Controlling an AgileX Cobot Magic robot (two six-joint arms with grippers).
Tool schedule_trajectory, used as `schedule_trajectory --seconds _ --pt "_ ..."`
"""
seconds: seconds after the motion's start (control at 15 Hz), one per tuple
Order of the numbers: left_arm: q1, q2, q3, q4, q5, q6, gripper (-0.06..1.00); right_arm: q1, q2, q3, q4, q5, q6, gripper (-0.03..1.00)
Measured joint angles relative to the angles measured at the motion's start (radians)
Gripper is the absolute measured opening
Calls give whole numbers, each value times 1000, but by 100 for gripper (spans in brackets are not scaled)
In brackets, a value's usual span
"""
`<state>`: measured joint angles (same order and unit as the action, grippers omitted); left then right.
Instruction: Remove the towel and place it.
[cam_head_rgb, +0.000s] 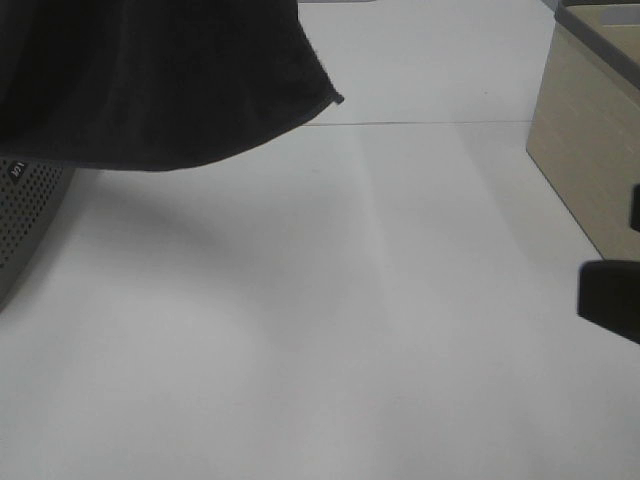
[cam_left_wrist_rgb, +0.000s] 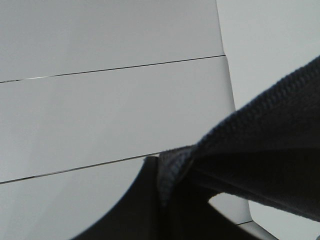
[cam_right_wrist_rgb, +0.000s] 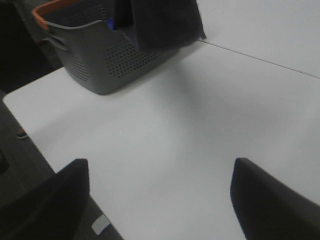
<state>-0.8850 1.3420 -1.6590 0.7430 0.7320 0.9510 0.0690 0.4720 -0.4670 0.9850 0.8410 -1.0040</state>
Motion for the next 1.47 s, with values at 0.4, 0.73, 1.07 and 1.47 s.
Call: schedule_trajectory --seconds 0.4,0.73,1.07,1.47 --pt "-79 48 0 -2 75 0 0 0 534 -125 437 139 -615 79" --pt "-79 78 0 -23 23 0 0 16 792 -261 451 186 -681 80" --pt "-79 92 0 -35 -16 0 0 162 964 -393 458 113 -685 80" --pt "-79 92 0 -35 -17 0 0 164 1004 -430 483 115 -686 80"
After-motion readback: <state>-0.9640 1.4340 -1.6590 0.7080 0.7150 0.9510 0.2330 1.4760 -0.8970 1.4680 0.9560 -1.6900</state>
